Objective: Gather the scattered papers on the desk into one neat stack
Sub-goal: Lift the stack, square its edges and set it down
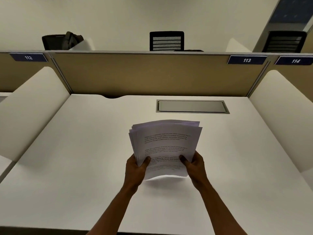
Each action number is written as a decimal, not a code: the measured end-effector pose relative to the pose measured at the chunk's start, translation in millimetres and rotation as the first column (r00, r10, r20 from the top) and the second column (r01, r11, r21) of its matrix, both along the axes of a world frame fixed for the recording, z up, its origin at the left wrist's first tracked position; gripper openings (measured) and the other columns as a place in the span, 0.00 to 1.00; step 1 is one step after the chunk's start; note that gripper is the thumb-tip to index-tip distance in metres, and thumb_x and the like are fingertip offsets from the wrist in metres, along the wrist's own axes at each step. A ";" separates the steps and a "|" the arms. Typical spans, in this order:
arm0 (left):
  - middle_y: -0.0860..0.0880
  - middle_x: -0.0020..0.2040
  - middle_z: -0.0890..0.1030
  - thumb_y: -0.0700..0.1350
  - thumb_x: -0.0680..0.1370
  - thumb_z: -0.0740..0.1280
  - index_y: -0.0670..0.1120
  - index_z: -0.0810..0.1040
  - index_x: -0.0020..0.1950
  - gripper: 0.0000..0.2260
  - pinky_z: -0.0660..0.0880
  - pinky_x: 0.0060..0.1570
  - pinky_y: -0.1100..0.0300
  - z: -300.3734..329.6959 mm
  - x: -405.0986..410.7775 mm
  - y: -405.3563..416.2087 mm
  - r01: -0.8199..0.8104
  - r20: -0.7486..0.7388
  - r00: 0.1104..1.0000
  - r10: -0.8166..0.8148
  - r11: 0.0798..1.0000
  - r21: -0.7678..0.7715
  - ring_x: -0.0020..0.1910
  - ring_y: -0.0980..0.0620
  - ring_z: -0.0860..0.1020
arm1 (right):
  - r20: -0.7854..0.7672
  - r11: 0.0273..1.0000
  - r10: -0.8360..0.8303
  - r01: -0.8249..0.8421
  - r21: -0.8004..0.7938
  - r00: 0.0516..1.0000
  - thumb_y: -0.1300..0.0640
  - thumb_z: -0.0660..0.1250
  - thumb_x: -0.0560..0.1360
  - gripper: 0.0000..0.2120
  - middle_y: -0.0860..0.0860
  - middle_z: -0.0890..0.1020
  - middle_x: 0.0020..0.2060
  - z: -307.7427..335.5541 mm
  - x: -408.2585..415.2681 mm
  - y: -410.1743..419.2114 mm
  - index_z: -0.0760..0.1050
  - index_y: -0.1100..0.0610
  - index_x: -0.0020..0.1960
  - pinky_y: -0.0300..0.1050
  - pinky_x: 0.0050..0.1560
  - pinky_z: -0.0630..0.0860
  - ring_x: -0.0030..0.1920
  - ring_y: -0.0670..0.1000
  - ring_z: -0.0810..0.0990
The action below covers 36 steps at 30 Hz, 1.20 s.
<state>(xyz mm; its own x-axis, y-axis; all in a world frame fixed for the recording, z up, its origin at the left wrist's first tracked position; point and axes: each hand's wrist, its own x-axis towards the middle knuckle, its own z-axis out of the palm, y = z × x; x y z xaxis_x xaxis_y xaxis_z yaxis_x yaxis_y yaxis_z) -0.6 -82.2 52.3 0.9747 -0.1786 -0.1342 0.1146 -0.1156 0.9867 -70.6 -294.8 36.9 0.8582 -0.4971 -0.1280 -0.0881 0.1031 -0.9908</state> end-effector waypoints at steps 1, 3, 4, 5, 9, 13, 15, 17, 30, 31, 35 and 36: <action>0.49 0.54 0.84 0.46 0.74 0.73 0.48 0.79 0.60 0.15 0.82 0.51 0.53 1.0 -0.2 1.5 0.000 0.000 1.000 0.000 1.000 -0.010 0.53 0.47 0.82 | 0.018 1.000 0.008 -0.008 0.004 1.000 0.61 0.72 0.74 0.16 0.51 0.84 0.53 2.6 -1.2 0.0 0.78 0.54 0.61 0.56 0.54 0.82 0.54 0.56 0.82; 0.52 0.55 0.84 0.49 0.71 0.74 0.50 0.78 0.62 0.19 0.81 0.51 0.55 0.0 -0.6 3.8 -0.012 0.006 1.000 0.012 1.000 -0.028 0.55 0.50 0.81 | 0.045 1.000 0.018 -0.018 -0.005 0.999 0.62 0.74 0.73 0.17 0.50 0.84 0.54 5.1 -2.7 0.3 0.78 0.53 0.60 0.52 0.54 0.81 0.55 0.54 0.82; 0.53 0.56 0.83 0.49 0.72 0.74 0.51 0.77 0.63 0.20 0.81 0.52 0.55 -0.8 -0.8 4.2 -0.020 0.011 1.000 0.020 0.999 -0.034 0.55 0.51 0.81 | 0.054 1.000 0.019 -0.018 -0.011 0.998 0.63 0.74 0.73 0.17 0.50 0.84 0.54 4.5 -2.9 0.7 0.78 0.52 0.59 0.51 0.54 0.81 0.55 0.54 0.82; 0.54 0.56 0.83 0.49 0.72 0.73 0.52 0.77 0.63 0.20 0.81 0.52 0.55 -1.3 -1.5 3.6 -0.026 0.013 1.000 0.027 0.999 -0.036 0.55 0.52 0.81 | 0.056 1.000 0.018 -0.017 -0.018 0.998 0.63 0.73 0.73 0.17 0.50 0.84 0.54 3.3 -2.7 1.6 0.78 0.52 0.59 0.52 0.54 0.81 0.55 0.54 0.81; 0.51 0.55 0.84 0.44 0.78 0.69 0.49 0.77 0.63 0.13 0.82 0.53 0.52 -0.6 -1.3 -2.6 -0.037 0.005 0.999 0.037 0.999 -0.004 0.55 0.50 0.82 | 0.001 0.997 0.002 -0.001 -0.077 1.000 0.63 0.70 0.76 0.16 0.47 0.84 0.53 1.6 1.6 9.1 0.78 0.45 0.57 0.47 0.51 0.82 0.54 0.52 0.82; 0.52 0.54 0.84 0.42 0.79 0.67 0.53 0.78 0.59 0.10 0.82 0.48 0.57 2.4 -2.1 -3.4 -0.041 0.016 0.999 0.041 0.999 0.014 0.55 0.48 0.82 | -0.015 0.989 -0.018 0.015 -0.149 1.000 0.63 0.68 0.77 0.17 0.44 0.84 0.51 7.9 1.9 12.2 0.76 0.41 0.56 0.42 0.47 0.81 0.51 0.49 0.82; 0.52 0.56 0.83 0.43 0.78 0.69 0.55 0.76 0.61 0.13 0.81 0.50 0.56 7.9 -3.4 -0.7 -0.038 0.033 0.999 0.037 0.999 0.029 0.57 0.46 0.81 | -0.015 0.977 -0.023 0.019 -0.211 1.000 0.63 0.68 0.77 0.16 0.42 0.84 0.46 12.6 0.7 8.7 0.78 0.41 0.52 0.44 0.46 0.82 0.48 0.48 0.83; 0.51 0.64 0.78 0.46 0.76 0.72 0.53 0.70 0.69 0.24 0.78 0.58 0.53 20.4 -4.3 1.4 -0.125 0.188 0.977 0.101 0.985 0.120 0.62 0.48 0.77 | -0.007 0.962 -0.015 0.013 -0.273 1.000 0.64 0.68 0.76 0.12 0.45 0.84 0.42 17.2 0.2 2.9 0.79 0.46 0.49 0.50 0.45 0.82 0.44 0.49 0.82; 0.53 0.54 0.85 0.54 0.74 0.67 0.56 0.79 0.63 0.18 0.77 0.57 0.52 122.5 37.7 7.1 0.114 0.392 0.756 -0.525 0.695 0.710 0.53 0.52 0.81 | 0.082 0.806 0.206 -0.122 -0.579 0.975 0.70 0.65 0.74 0.15 0.41 0.82 0.39 60.8 4.3 2.7 0.80 0.50 0.48 0.31 0.40 0.72 0.40 0.44 0.80; 0.54 0.47 0.87 0.52 0.73 0.67 0.56 0.83 0.56 0.12 0.78 0.46 0.56 123.3 38.2 9.2 0.114 0.393 0.763 -0.514 0.705 0.700 0.45 0.53 0.82 | 0.078 0.799 0.212 -0.126 -0.588 0.974 0.70 0.65 0.73 0.16 0.42 0.83 0.39 62.7 3.2 2.3 0.80 0.50 0.48 0.32 0.40 0.73 0.40 0.44 0.80; 0.58 0.31 0.82 0.47 0.73 0.68 0.55 0.84 0.38 0.06 0.73 0.34 0.60 116.6 39.1 20.2 0.137 0.436 0.790 -0.431 0.817 0.560 0.33 0.57 0.79 | 0.060 0.778 0.223 -0.140 -0.613 0.973 0.62 0.70 0.73 0.10 0.42 0.84 0.43 71.2 0.0 -5.4 0.80 0.47 0.49 0.37 0.43 0.74 0.44 0.45 0.82; 0.60 0.28 0.80 0.45 0.73 0.70 0.56 0.82 0.34 0.09 0.72 0.32 0.63 112.8 39.5 24.0 0.132 0.426 0.820 -0.382 0.851 0.508 0.30 0.59 0.78 | 0.069 0.774 0.177 -0.095 -0.626 0.982 0.57 0.73 0.71 0.11 0.41 0.84 0.46 73.0 -0.8 -11.1 0.80 0.47 0.52 0.37 0.46 0.75 0.47 0.44 0.81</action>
<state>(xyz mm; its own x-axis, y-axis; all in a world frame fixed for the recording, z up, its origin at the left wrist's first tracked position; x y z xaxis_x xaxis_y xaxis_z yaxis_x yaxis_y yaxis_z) 38.9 -58.2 165.1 0.8503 -0.4761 0.2245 -0.4709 -0.4974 0.7286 -71.4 -305.8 109.9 0.9110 -0.3110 0.2710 0.0661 -0.5385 -0.8401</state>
